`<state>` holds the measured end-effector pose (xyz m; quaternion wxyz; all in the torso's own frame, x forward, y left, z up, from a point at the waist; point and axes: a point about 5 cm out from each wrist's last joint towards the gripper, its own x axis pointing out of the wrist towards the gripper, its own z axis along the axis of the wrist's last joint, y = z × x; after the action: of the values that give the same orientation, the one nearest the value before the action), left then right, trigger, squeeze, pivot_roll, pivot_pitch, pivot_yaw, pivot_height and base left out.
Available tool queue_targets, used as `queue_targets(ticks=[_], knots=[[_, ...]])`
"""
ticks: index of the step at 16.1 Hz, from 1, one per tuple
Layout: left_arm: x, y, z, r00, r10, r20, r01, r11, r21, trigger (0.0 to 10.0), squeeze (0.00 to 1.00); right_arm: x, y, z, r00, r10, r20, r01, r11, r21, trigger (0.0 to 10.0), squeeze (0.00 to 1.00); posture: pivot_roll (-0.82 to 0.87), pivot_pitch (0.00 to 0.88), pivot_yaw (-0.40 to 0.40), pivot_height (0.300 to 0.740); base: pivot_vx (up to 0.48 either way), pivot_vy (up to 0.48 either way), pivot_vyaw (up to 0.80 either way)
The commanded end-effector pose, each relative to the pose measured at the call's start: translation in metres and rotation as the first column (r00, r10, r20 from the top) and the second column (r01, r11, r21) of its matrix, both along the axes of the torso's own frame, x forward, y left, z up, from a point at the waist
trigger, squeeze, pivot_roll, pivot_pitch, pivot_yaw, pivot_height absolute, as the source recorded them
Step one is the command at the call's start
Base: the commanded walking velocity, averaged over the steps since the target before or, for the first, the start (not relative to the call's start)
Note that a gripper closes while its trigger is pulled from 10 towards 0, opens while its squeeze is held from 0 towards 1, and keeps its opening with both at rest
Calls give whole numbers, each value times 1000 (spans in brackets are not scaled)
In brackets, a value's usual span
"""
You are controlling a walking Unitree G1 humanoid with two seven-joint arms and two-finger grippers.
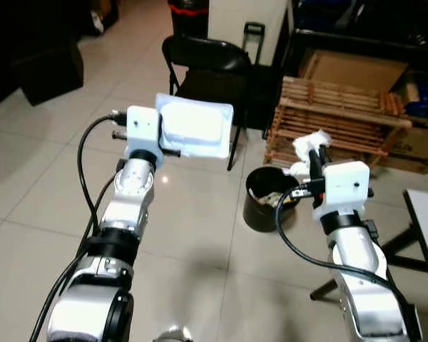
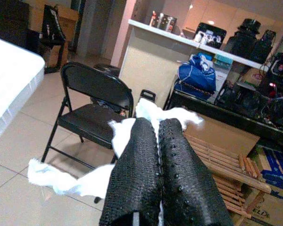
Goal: Picking trash to rubbish bin
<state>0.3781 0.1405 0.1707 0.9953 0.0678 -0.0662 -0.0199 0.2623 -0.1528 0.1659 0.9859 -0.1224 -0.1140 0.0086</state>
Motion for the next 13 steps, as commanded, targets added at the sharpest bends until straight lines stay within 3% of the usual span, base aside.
queue_targets(ticks=[1,13], knots=[[0,-13,1,999,-39,-4,39,999,3,0,0,-2,-7,3,1000,-21,10,21,1000,-6,10000,0,151,102,-16,740,461,0,0],[-1,-14,-1,999,-48,-17,48,999,-1,0,0,-3,-9,2,999,-38,-7,38,999,24,10000,0,148,109,-17,740,461,0,0]])
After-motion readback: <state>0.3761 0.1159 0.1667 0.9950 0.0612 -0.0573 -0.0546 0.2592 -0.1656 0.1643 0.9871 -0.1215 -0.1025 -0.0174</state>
